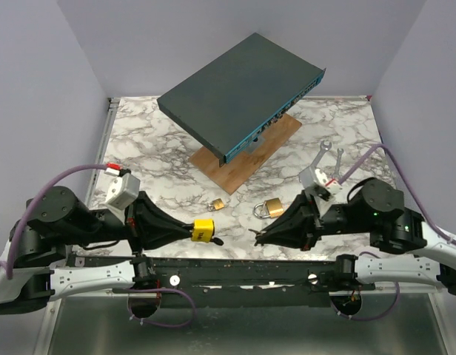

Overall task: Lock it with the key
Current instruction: Lock the lock, then place the lock at the center of the board.

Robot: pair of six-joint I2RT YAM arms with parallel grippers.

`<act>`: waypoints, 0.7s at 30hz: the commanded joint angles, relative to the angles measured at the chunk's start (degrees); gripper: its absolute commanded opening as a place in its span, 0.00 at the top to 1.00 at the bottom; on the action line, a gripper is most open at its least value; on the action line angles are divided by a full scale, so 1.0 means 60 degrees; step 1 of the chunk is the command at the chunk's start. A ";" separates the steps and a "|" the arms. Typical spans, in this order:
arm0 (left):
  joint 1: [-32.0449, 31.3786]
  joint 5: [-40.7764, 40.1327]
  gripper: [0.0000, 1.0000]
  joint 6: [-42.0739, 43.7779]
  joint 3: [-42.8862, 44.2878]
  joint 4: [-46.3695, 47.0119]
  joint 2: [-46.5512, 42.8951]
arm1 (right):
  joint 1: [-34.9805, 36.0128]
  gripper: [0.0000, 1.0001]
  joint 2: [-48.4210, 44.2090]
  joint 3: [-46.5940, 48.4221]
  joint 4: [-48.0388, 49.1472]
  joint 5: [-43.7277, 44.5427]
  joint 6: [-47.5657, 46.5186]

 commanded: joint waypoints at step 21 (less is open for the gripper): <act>0.4057 -0.2156 1.00 -0.4225 -0.5062 0.0878 0.0782 | -0.1089 0.99 0.3809 -0.2876 0.1955 0.4938 0.3554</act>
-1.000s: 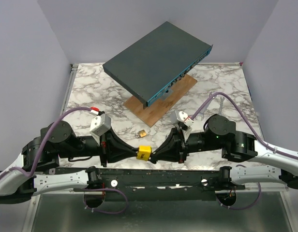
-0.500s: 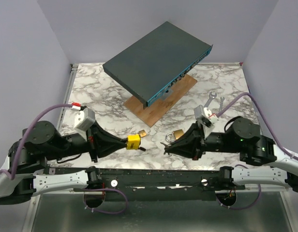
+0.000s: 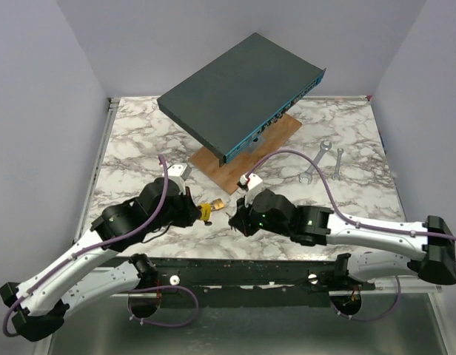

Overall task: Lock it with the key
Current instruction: Place the lock at the center of the board.

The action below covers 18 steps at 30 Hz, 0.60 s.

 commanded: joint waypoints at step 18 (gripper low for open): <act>0.1388 0.4521 1.00 -0.2831 -0.4806 0.8904 0.3129 | -0.2268 0.99 0.1347 -0.3130 0.3067 0.0067 0.2776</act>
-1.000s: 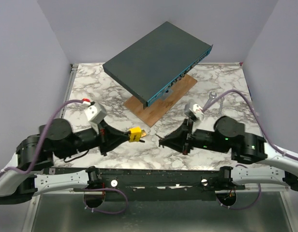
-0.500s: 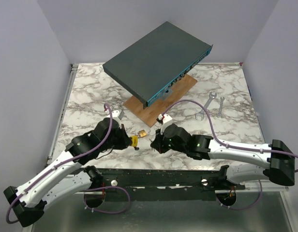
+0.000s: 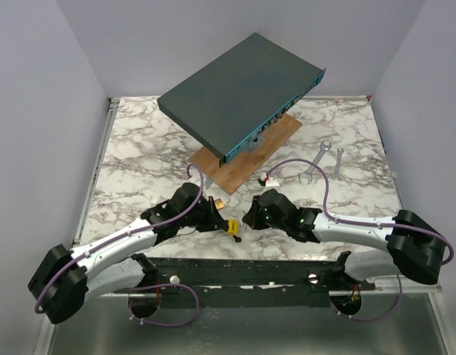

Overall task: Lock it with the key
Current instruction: Place the lock at the center of the board.

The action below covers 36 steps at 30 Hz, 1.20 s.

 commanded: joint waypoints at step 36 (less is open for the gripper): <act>0.0311 -0.1291 0.28 0.1032 0.0051 0.1072 0.1165 | -0.0032 0.86 0.1086 0.0887 -0.1156 -0.0312 0.0317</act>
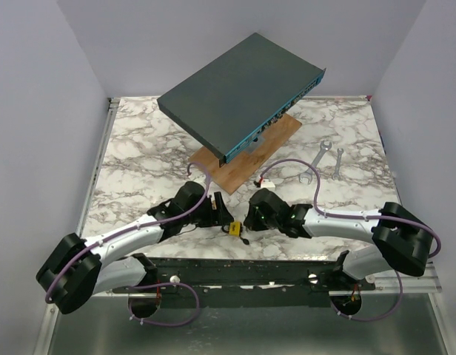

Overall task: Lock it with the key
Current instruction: Place the lock at the center of the board, then place the key at the center of the board, then reset both arms

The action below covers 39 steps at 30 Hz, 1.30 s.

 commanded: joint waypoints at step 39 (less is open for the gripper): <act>-0.0613 -0.2942 0.01 0.3756 0.8413 -0.7107 -0.1954 | -0.0012 0.00 -0.4663 0.4032 -0.1030 0.1244 -0.2333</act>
